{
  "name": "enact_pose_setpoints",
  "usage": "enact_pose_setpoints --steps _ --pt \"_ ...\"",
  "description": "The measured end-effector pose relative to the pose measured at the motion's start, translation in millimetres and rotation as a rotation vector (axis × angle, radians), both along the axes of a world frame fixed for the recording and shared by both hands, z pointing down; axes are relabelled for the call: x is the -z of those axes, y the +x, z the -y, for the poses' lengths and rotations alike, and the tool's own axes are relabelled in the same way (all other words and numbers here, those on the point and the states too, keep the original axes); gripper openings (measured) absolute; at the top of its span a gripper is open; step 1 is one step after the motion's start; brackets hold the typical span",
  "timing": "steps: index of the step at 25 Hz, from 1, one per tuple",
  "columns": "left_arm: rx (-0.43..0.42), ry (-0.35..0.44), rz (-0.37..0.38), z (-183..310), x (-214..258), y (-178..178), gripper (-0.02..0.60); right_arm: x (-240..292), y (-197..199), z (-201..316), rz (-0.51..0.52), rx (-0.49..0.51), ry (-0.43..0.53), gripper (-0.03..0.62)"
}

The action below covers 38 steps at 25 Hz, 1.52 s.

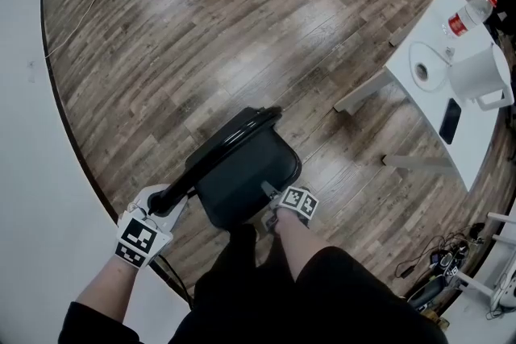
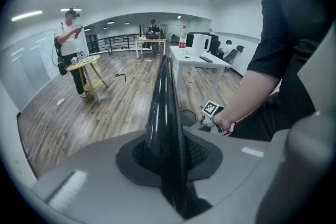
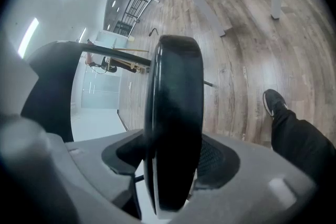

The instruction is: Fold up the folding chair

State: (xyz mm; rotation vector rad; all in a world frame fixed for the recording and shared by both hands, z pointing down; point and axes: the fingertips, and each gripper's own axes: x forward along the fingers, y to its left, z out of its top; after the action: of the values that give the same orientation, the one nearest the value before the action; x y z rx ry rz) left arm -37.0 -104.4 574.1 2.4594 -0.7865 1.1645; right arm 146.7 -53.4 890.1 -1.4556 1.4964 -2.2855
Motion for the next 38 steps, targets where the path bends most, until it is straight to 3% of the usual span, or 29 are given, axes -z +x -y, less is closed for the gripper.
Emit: enact_pose_setpoints --steps 38 --pt "-0.069 -0.023 0.016 -36.9 1.6 29.8 0.074 35.4 -12.6 22.6 -0.019 0.016 -0.035 0.233"
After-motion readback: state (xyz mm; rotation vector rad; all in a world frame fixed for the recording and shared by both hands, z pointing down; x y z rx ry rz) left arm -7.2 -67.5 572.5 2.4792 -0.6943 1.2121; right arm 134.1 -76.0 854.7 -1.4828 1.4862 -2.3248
